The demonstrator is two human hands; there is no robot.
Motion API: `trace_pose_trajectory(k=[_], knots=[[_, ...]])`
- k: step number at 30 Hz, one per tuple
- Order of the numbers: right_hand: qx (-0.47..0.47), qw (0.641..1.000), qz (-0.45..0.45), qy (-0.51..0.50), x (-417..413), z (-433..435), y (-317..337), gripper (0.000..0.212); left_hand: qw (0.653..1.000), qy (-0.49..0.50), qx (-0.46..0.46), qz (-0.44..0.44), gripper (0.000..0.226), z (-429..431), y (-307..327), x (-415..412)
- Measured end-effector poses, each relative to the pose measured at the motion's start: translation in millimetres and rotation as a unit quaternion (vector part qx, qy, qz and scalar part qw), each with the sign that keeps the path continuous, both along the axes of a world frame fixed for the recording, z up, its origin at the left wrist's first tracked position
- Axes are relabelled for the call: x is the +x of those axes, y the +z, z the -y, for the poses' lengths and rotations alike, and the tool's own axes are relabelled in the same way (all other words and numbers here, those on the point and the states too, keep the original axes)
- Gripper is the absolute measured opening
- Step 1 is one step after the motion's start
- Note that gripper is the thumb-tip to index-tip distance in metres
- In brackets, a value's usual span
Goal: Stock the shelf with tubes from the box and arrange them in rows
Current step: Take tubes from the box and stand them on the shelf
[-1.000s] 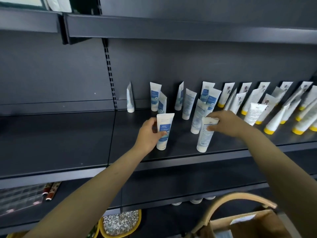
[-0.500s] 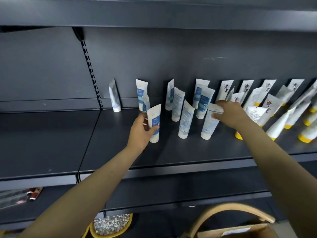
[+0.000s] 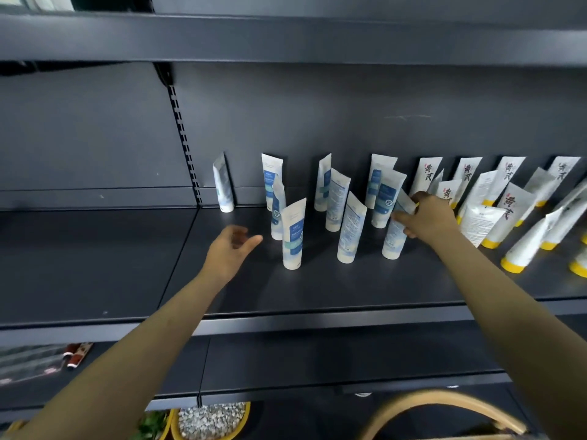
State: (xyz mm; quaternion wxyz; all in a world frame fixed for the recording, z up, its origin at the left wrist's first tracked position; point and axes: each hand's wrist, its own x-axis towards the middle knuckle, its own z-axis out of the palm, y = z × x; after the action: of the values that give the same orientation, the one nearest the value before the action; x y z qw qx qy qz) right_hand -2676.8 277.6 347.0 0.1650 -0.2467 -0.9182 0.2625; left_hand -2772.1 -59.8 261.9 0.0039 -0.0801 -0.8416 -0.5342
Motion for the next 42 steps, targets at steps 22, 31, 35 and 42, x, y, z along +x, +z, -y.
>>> trace_pose_trajectory(k=[22, 31, 35, 42], knots=[[-0.13, 0.982, 0.058, -0.124, 26.5, 69.9, -49.1, 0.058, 0.997, 0.066, -0.027, -0.008, 0.045, 40.6, 22.4, -181.7], [-0.171, 0.982, -0.017, -0.077, -1.9, 103.0, -60.6, 0.052, 0.994, 0.008, -0.057, -0.094, 0.032, 40.8, 14.5, -169.7], [-0.179, 0.979, -0.069, -0.065, -9.5, 110.3, -61.6, 0.037, 0.993, -0.025, -0.051, -0.101, 0.03, 40.3, 12.0, -145.5], [-0.153, 0.984, -0.078, -0.045, -12.0, 98.0, -64.7, 0.032, 0.987, -0.083, -0.026, -0.138, 0.019, 36.8, 0.1, -50.8]])
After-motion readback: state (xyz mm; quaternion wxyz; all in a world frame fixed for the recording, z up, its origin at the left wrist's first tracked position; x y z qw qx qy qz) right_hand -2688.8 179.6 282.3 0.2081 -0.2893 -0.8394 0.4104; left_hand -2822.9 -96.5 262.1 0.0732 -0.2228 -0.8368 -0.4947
